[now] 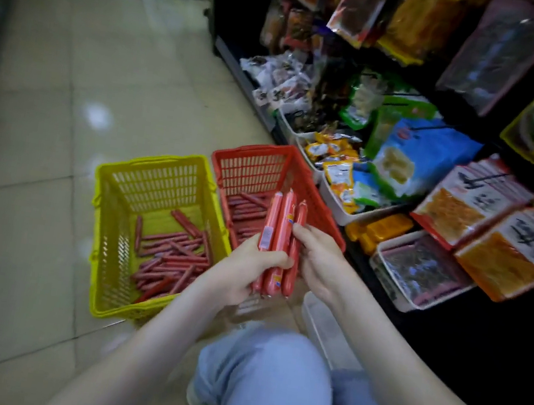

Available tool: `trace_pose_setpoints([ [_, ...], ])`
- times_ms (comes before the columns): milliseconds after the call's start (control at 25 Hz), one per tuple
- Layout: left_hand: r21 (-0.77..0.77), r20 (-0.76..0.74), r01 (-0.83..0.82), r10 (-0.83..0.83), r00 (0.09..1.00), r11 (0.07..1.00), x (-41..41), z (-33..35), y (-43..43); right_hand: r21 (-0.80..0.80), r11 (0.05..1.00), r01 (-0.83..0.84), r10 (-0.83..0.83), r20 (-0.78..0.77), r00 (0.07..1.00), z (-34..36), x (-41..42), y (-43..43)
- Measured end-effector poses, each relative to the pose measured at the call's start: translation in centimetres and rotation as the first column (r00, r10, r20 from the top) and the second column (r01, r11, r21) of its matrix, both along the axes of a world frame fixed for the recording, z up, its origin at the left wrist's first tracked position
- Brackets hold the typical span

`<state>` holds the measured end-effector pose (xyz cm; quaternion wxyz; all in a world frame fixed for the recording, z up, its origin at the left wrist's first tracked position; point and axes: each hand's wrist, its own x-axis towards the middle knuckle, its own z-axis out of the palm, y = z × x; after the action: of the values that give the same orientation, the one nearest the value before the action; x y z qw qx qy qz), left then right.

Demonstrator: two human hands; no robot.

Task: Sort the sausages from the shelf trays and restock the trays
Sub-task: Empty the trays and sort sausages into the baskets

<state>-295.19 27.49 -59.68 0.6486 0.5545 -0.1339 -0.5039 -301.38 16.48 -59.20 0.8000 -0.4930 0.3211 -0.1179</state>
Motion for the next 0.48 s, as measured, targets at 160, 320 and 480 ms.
trace_pose_setpoints([
  [160,0.094,-0.045,-0.080,0.085,0.995,0.992,3.4,-3.8,0.0,-0.141,0.986,-0.090,0.059,-0.209,0.976,-4.6,4.5,-1.0],
  [320,0.145,-0.225,-0.269,0.297,0.928,0.952,7.9,-7.9,2.6,-0.220,0.959,-0.180,0.123,-0.249,0.961,-10.0,9.6,-1.7],
  [480,0.244,-0.239,-0.564,0.613,0.753,0.789,12.9,-11.4,7.6,-0.492,0.665,-0.562,0.416,-0.381,0.826,-14.4,14.9,0.4],
])
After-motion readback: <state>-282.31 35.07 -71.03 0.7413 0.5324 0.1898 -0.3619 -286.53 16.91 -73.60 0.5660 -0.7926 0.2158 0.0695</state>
